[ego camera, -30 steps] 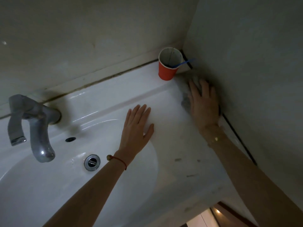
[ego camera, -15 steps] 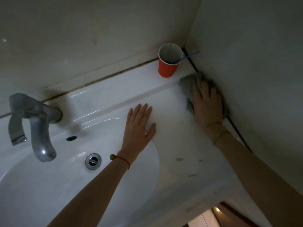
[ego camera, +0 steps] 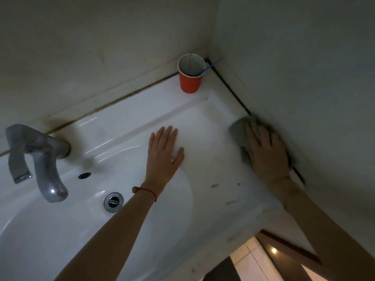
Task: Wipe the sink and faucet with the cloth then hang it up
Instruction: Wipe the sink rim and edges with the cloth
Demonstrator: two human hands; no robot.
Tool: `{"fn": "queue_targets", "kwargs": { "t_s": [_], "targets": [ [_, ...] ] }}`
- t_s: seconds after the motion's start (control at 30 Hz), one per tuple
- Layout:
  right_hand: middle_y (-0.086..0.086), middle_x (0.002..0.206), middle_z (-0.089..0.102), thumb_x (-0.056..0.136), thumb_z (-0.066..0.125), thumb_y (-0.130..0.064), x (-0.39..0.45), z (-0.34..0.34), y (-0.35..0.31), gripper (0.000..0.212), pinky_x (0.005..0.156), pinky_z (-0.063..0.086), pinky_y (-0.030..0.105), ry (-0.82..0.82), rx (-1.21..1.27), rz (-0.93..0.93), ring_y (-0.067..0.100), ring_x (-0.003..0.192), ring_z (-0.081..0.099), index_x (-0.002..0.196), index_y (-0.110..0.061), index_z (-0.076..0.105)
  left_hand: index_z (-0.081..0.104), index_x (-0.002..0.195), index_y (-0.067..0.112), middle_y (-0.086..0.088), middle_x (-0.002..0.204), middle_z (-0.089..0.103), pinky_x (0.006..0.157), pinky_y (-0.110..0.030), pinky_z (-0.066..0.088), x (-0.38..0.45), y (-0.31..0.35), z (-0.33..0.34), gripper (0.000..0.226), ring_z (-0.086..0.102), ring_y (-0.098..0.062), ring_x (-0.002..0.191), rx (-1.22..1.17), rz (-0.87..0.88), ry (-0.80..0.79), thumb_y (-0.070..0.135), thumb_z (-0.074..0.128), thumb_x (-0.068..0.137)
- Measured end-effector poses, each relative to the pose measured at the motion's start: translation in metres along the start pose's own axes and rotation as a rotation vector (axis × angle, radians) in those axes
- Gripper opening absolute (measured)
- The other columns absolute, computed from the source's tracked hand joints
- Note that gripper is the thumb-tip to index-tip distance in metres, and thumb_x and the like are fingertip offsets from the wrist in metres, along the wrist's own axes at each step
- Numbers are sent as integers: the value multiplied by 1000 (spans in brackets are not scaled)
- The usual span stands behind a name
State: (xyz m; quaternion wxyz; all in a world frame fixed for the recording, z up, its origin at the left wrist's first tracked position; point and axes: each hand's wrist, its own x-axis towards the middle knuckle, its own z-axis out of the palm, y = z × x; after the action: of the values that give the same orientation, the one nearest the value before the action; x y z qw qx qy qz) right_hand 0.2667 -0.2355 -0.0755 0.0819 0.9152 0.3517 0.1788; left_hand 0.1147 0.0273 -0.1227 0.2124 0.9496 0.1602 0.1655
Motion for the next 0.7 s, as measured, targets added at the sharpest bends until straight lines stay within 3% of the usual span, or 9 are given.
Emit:
{"fn": "queue_targets", "kwargs": {
  "t_s": [0.13, 0.23, 0.4, 0.47, 0.57, 0.7],
  "targets": [
    [19, 130, 54, 87, 64, -37, 50, 3, -16, 67, 74, 50, 41, -47, 49, -12, 34, 92, 52, 146, -13, 42, 43, 147, 11, -9, 154, 42, 125, -44, 14, -1, 0, -3, 55, 30, -27, 147, 30, -3, -30, 36, 51, 99],
    [19, 134, 49, 86, 68, -29, 0, -13, -4, 71, 78, 48, 43, -65, 84, -4, 36, 92, 52, 149, -16, 36, 42, 148, 12, -9, 154, 41, 126, -42, 12, 0, -1, -3, 56, 29, -27, 147, 36, -14, -45, 37, 50, 99],
    [18, 148, 35, 97, 34, -33, -95, -29, 31, 59, 91, 41, 47, -282, 56, 30, 38, 112, 48, 153, -18, 25, 41, 148, 11, -9, 155, 40, 125, -44, 13, 0, -1, -2, 55, 28, -27, 148, 49, -24, -57, 36, 50, 99],
    [22, 143, 41, 94, 45, -33, -77, -25, 25, 64, 91, 43, 46, -261, 95, 87, 39, 110, 50, 153, -15, 26, 41, 148, 11, -9, 155, 40, 125, -45, 13, 0, 1, -4, 55, 27, -27, 148, 51, -26, -62, 36, 49, 100],
    [25, 129, 54, 82, 69, -28, -25, -20, 2, 70, 80, 51, 44, -132, 154, 134, 39, 93, 57, 144, -8, 43, 42, 148, 10, -10, 154, 41, 125, -45, 14, -1, 1, -5, 55, 30, -28, 147, 40, -13, -51, 35, 50, 99],
    [21, 130, 53, 77, 77, -21, -26, -27, 11, 77, 77, 50, 42, -155, 196, 52, 36, 90, 54, 145, -12, 42, 44, 146, 10, -11, 152, 44, 124, -45, 15, -1, 1, -4, 54, 33, -29, 145, 41, -9, -31, 35, 52, 99]
  ]
}}
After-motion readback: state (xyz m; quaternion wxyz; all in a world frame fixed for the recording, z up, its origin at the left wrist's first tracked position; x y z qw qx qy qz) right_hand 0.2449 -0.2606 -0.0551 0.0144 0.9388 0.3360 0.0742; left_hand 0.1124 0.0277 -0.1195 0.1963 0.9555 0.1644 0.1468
